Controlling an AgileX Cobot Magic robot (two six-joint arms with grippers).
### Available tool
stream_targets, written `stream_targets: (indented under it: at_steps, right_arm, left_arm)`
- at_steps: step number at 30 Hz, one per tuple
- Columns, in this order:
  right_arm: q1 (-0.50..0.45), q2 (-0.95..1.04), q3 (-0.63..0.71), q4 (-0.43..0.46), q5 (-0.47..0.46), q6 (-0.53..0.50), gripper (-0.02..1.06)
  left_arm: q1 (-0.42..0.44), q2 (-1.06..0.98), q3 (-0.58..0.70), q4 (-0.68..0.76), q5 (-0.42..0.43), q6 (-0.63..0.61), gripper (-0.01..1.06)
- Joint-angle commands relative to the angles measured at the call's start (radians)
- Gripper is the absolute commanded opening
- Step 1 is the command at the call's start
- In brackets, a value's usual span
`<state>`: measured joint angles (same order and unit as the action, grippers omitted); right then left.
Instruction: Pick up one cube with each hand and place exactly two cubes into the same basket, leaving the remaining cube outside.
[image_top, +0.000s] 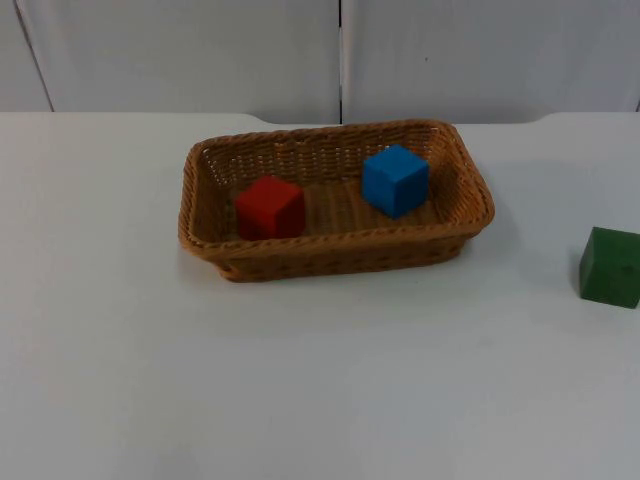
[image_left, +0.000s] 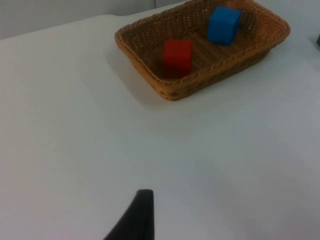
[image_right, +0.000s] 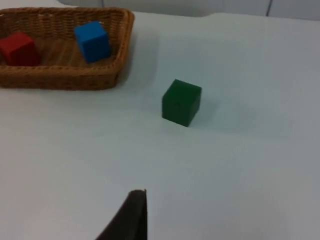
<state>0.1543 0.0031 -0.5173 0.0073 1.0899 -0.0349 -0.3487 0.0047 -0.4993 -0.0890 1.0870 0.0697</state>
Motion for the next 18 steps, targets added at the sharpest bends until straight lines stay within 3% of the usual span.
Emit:
stream_targets:
  at_steps: [1,9,18]
  right_arm:
    - [-0.028,-0.003,0.001,0.001,-0.013,-0.002,1.05]
    - [-0.103,-0.003,0.001,0.001,-0.013,-0.002,1.05]
    - [-0.113,-0.003,0.001,0.001,-0.013,-0.002,1.05]
  left_arm:
    - [0.000,-0.005,0.006,0.001,-0.013,-0.008,1.05]
    - [0.000,-0.005,0.006,0.001,-0.013,-0.008,1.05]
    - [0.000,-0.005,0.006,0.001,-0.013,-0.008,1.05]
